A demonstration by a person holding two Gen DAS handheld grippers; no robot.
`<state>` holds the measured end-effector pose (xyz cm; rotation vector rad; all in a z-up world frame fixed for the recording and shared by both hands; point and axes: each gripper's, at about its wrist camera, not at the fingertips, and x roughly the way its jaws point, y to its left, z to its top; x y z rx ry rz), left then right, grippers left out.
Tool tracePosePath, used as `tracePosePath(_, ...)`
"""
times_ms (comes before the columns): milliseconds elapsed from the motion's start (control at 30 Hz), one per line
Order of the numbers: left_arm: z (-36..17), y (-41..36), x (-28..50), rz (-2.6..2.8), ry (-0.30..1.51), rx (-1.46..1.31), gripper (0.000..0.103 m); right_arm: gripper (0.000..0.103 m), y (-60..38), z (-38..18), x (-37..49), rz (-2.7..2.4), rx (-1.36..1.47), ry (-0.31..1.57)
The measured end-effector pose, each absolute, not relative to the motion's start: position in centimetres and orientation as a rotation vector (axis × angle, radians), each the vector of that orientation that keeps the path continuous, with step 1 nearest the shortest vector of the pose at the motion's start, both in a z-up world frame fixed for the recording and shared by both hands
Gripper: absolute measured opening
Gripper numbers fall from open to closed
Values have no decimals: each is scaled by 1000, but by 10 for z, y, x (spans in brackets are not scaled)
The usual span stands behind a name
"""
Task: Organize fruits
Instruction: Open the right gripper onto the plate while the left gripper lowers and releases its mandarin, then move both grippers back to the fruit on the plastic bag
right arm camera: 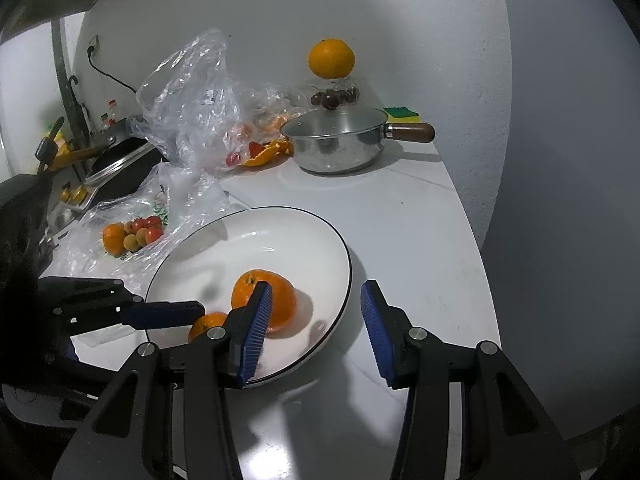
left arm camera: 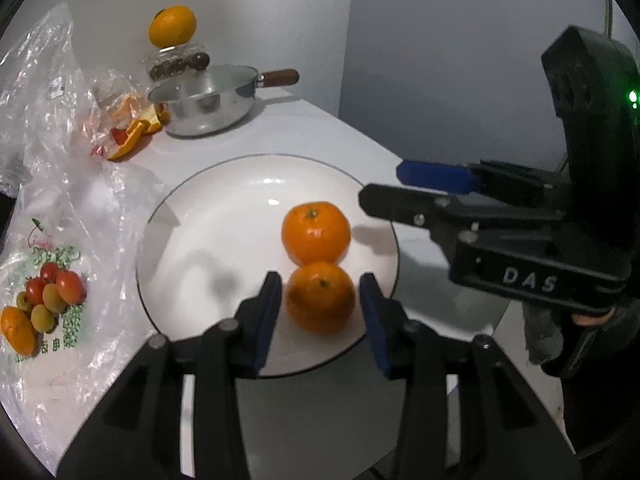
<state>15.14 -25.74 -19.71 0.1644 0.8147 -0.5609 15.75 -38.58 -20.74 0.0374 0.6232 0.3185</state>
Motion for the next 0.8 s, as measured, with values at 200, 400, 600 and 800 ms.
tracePosePath(200,-189,-246,147,-540,794,146,51,49,-380,-202,153,311,31,616)
tracePosePath(400,-180,-227,141,-513,764,126,51,49,-370,-198,150,310,20,610)
tracePosePath(600,-173,-210,136,-491,735,108,51,49,-355,-195,147,320,2,609)
tracePosePath(800,-163,-185,132,-443,686,60,68,49,-339,-190,143,330,-18,603)
